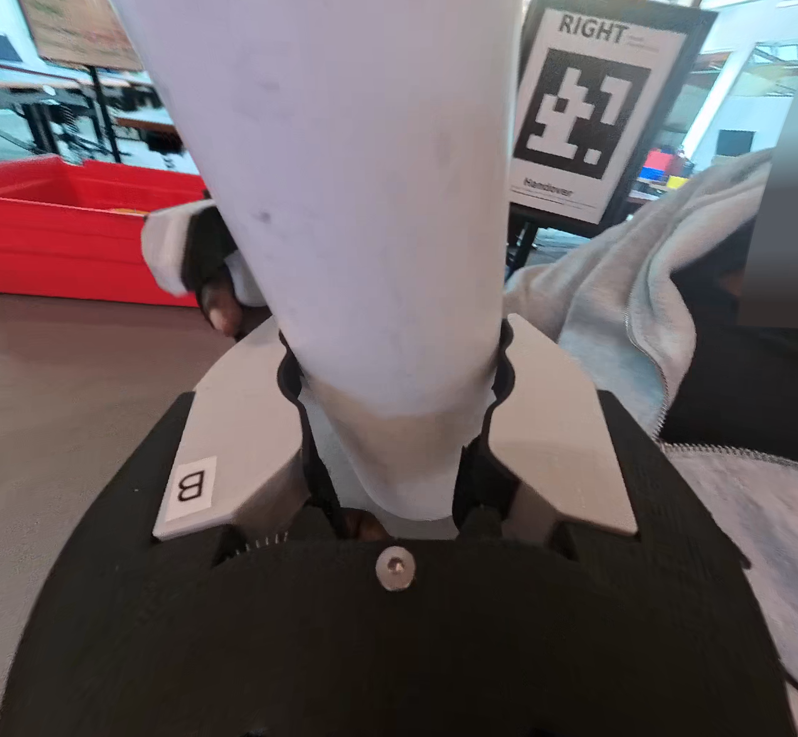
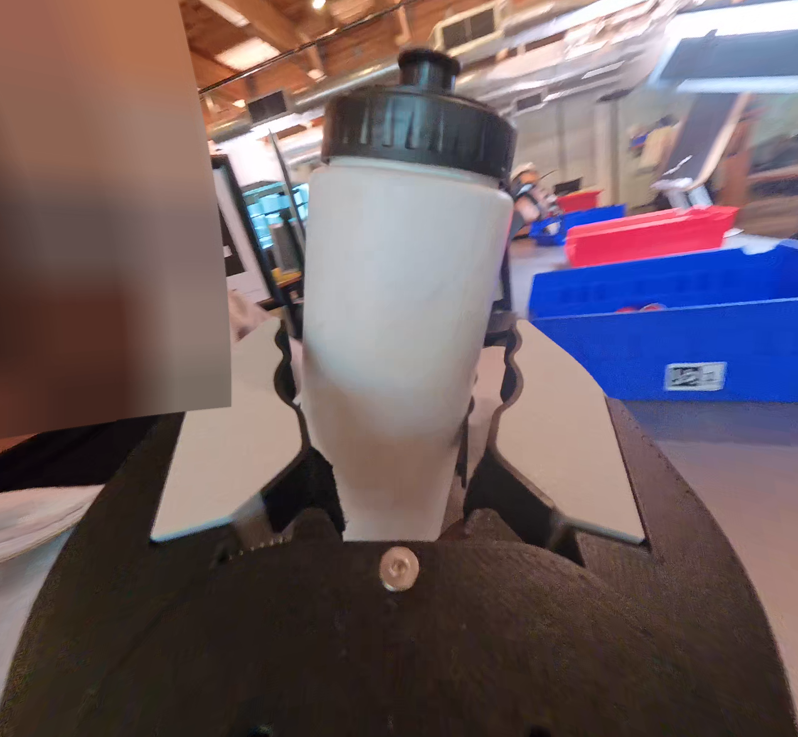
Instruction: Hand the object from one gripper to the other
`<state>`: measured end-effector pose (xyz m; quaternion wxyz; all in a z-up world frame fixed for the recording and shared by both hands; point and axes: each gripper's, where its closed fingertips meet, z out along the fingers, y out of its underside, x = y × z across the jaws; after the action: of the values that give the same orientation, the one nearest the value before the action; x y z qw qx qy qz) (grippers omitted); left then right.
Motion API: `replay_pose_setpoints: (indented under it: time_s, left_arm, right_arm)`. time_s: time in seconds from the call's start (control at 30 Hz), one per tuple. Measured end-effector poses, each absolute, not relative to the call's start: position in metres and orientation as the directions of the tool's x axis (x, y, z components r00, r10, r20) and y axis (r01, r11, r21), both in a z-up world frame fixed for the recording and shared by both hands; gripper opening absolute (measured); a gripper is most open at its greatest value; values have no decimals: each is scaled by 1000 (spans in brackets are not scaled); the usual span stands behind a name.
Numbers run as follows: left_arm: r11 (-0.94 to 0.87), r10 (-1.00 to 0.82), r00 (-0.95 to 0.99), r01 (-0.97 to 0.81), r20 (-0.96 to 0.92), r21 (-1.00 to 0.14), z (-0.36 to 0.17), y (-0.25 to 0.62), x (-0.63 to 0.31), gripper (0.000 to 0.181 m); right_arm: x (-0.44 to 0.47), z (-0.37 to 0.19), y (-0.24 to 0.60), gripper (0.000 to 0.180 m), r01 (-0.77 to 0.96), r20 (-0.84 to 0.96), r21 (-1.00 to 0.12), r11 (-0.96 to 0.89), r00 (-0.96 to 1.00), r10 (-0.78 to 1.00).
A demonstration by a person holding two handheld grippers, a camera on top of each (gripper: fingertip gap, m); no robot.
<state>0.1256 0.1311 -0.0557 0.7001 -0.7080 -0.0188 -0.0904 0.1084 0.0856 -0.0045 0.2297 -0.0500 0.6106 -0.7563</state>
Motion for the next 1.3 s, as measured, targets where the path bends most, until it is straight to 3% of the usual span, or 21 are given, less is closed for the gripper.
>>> replay_pose_setpoints:
  time_s: [0.1,0.2,0.37,0.6,0.83,0.93,1.13,1.23,1.3]
  left_arm:
    - [-81,-125,978,160,169,-984,-65,133,131,89]
    - [-55,-78,980,178,181,-983,-62,132,122,87]
    - [89,200,971,112,128,-990,-46,118,80,91]
    - [-104,473,860,-161,-191,-982,-56,115,57,93]
    - [-169,486,845,-157,-221,-973,-64,115,54,85]
    - [-120,438,880,-145,-183,-982,-59,114,61,84]
    - [0,157,985,-75,-74,-997,-48,123,98,84]
    - [-7,75,996,-45,-46,-999,-52,126,109,84]
    - [-19,80,995,-55,-57,-998,-53,127,108,84]
  right_arm:
    - [124,-18,80,89,257,-210,-966,-41,-860,-465]
    - [120,-17,80,88,239,-196,-970,-48,-881,-431]
    - [83,-12,80,87,91,-70,-983,-156,-988,-134]
    - [60,-3,86,87,9,-30,-961,-278,-997,71]
    - [56,-8,81,87,-57,19,-967,-249,-988,152]
    - [60,-4,83,86,-11,-13,-963,-269,-996,87]
    - [100,-10,82,118,189,-141,-972,-139,-944,-300]
    - [115,-16,79,100,119,-73,-986,-114,-935,-348]
    - [117,-17,79,99,93,-50,-990,-110,-938,-343]
